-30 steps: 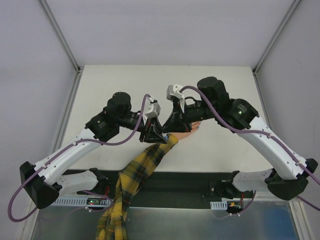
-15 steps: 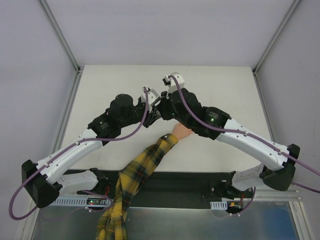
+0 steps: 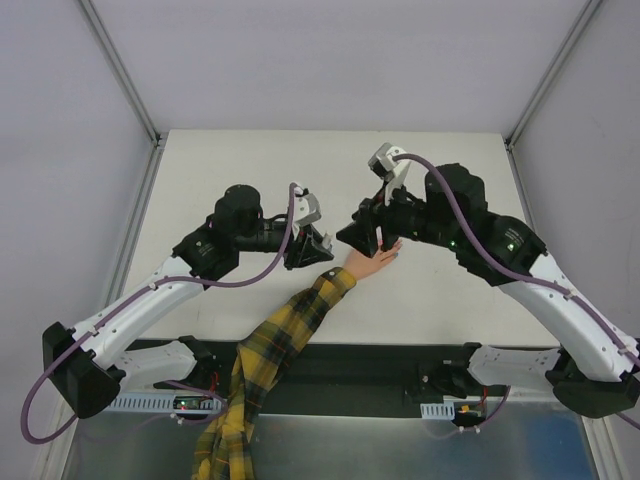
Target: Paint the nails
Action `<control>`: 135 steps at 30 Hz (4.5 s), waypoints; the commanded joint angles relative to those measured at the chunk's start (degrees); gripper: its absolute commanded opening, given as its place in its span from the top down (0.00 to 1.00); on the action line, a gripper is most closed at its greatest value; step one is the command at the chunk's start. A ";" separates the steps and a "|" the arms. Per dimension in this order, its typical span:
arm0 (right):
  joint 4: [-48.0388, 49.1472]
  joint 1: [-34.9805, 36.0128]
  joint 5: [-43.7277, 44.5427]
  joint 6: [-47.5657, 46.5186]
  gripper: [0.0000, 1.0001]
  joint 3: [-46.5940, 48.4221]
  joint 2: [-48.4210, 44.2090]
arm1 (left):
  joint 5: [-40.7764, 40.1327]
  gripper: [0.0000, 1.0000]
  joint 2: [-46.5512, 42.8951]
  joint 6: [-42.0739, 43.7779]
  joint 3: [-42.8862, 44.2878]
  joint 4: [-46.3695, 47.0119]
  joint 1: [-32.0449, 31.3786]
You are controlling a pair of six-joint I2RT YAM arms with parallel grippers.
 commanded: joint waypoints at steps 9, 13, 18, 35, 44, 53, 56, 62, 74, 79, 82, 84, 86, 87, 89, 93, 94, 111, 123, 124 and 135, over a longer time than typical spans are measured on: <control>-1.49 -6.50 -43.35 -14.00 0.55 1.37 3.17 | 39.30 1.00 3.00 -6.30 4.40 3.44 -0.27; 0.18 -6.50 -47.22 -13.82 0.57 1.11 4.48 | 40.10 1.00 3.26 -7.87 4.49 3.88 -0.27; 0.80 -6.59 -49.69 -13.12 0.66 0.75 5.54 | 39.31 1.00 2.83 -8.24 4.40 3.88 -0.27; -0.08 -5.63 -44.53 -13.29 0.80 -1.27 5.28 | 34.06 1.00 0.72 -8.33 4.05 3.88 -0.18; 1.68 2.18 -13.15 -2.50 0.99 -3.38 5.19 | -1.60 1.00 -1.57 -7.01 3.26 1.51 0.70; -5.69 20.65 47.31 29.95 0.99 -1.80 5.01 | -19.41 1.00 -2.80 -5.34 2.11 0.45 0.52; -5.71 20.66 46.90 27.32 0.99 0.40 4.76 | -16.51 1.00 -2.98 -4.38 2.11 0.36 0.00; -3.07 18.03 32.63 10.67 0.49 1.54 0.98 | 3.56 1.00 -3.59 -2.70 2.38 0.71 0.00; -5.43 0.09 -31.91 -14.16 0.36 3.12 2.11 | 38.33 1.00 0.89 -5.95 4.48 1.94 -0.27; -4.65 -0.26 -39.40 -17.16 0.44 3.48 3.70 | 40.36 1.00 2.03 -6.31 4.75 2.03 -0.18; -4.92 -0.70 -41.52 -17.60 0.55 3.22 4.58 | 40.36 1.00 2.03 -6.30 4.75 2.03 -0.27; -5.27 -0.87 -41.96 -17.77 0.59 3.13 4.93 | 40.54 1.00 1.77 -6.31 4.75 2.03 -0.18; -5.53 -1.31 -42.22 -17.60 0.66 2.95 5.19 | 40.28 1.00 1.59 -6.31 4.84 2.03 -0.27; -5.79 -1.40 -42.31 -17.60 0.70 3.04 5.45 | 40.01 1.00 1.25 -6.30 4.84 2.03 -0.18; -6.76 -1.49 -42.05 -17.69 0.88 3.48 6.07 | 37.92 1.00 0.98 -6.22 4.66 2.03 -0.18; -6.50 -1.58 -38.37 -15.59 0.99 2.87 5.99 | 27.50 1.00 -0.86 -5.87 4.22 2.03 0.17; -5.28 -1.58 -35.66 -14.53 0.99 2.52 5.64 | 24.05 1.00 -1.21 -5.60 4.14 2.03 0.52; -2.19 19.25 41.71 26.09 0.99 -0.83 5.46 | -20.81 1.00 -3.42 -0.60 2.90 -2.09 -2.37; -0.43 12.08 14.69 -0.01 0.28 -3.81 -7.46 | 9.05 1.00 -4.74 1.52 3.69 -3.33 -3.17; 0.00 10.48 5.07 -1.85 0.28 -4.16 -7.98 | 14.90 1.00 -4.56 1.34 3.96 -3.33 -3.17; 0.09 2.29 -32.10 -13.11 0.34 -1.97 -1.14 | 39.48 1.00 2.12 -3.32 6.77 -3.15 -3.08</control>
